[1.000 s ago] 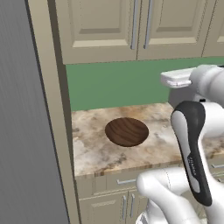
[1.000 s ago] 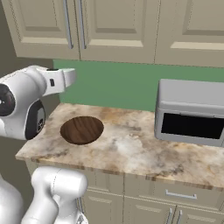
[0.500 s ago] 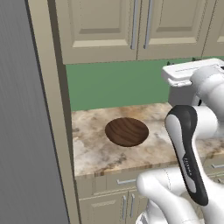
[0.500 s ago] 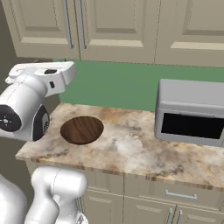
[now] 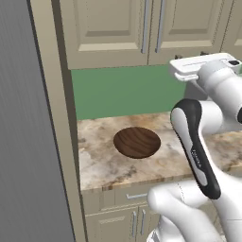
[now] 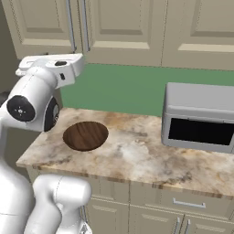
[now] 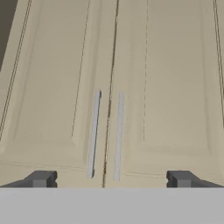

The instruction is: Open the cabinet. Pick the tangerine and orange from the cabinet and place them into the bowl. Then close the cabinet.

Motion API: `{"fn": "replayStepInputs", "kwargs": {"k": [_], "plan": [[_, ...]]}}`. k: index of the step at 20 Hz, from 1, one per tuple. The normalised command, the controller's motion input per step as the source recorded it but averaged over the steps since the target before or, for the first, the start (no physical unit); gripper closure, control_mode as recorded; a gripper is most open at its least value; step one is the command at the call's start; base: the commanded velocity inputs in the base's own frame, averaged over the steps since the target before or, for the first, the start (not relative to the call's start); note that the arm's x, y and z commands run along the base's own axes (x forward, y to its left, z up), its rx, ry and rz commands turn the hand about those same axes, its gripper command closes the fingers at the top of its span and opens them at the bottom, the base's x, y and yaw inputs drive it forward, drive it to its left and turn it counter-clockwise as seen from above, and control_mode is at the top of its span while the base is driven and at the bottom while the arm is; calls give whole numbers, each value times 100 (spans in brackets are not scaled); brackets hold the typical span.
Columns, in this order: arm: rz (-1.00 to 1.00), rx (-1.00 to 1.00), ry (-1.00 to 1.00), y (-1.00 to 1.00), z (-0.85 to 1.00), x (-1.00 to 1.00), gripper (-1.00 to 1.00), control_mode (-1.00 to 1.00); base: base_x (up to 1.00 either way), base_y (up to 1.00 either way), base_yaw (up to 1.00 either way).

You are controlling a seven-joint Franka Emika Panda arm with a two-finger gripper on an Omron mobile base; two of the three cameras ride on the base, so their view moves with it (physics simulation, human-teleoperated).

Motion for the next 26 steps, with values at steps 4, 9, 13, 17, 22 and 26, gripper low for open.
{"fn": "replayStepInputs", "kwargs": {"k": [4,9,13,17,22,26], "plan": [[4,0,1,0,1,79,-100,-100,0,0,0],[6,0,1,-3,0,84,-100,-100,0,0,0],[7,0,2,-10,0,85,-100,-100,0,0,0],[2,2,0,-27,0,76,-100,-100,0,0,0],[3,0,0,-8,-1,90,-100,-100,0,0,0],[3,0,0,0,-12,98,-100,-100,0,0,0]]}}
